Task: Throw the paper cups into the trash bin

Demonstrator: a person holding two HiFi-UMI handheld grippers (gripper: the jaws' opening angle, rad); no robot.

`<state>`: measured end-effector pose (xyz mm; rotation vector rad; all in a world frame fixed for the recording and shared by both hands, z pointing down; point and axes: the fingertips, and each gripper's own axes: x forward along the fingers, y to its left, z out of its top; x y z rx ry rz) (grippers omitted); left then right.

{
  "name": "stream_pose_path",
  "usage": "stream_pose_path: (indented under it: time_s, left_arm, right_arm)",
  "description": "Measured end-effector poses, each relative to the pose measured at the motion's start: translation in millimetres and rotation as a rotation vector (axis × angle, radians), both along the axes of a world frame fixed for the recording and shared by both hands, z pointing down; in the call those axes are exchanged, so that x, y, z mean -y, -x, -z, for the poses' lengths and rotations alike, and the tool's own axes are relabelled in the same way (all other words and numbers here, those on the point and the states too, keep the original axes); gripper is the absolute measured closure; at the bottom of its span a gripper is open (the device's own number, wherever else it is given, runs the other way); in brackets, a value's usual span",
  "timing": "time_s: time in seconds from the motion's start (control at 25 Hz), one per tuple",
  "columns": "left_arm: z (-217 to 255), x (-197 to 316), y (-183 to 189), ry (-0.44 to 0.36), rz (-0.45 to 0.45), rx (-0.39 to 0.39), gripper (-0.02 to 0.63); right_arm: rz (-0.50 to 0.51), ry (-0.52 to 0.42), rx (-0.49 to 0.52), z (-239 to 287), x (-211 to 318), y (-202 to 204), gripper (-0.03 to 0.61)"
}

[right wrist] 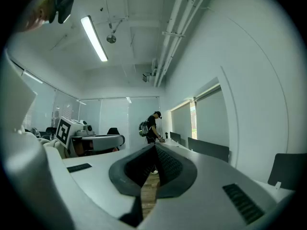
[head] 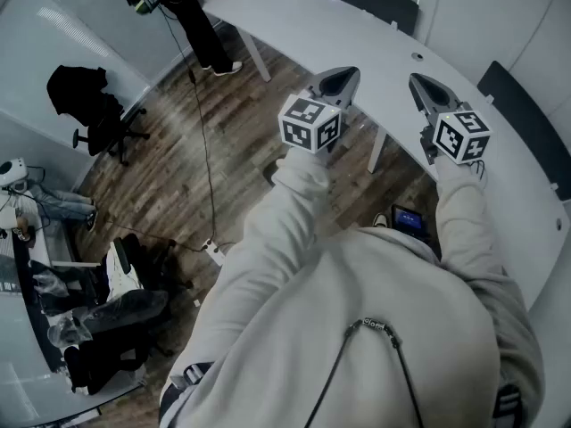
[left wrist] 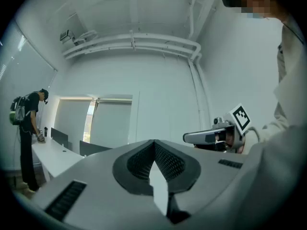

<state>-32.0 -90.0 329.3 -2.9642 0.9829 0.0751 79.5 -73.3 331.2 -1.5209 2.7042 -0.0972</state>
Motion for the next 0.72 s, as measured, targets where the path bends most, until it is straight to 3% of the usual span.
stream_pose_path:
  time_s: [0.72]
  left_arm:
    - [-8, -5, -1, 0.014, -0.004, -0.005, 0.620]
  right_arm:
    - [0.007, 0.006, 0.026, -6, -2, -1, 0.565]
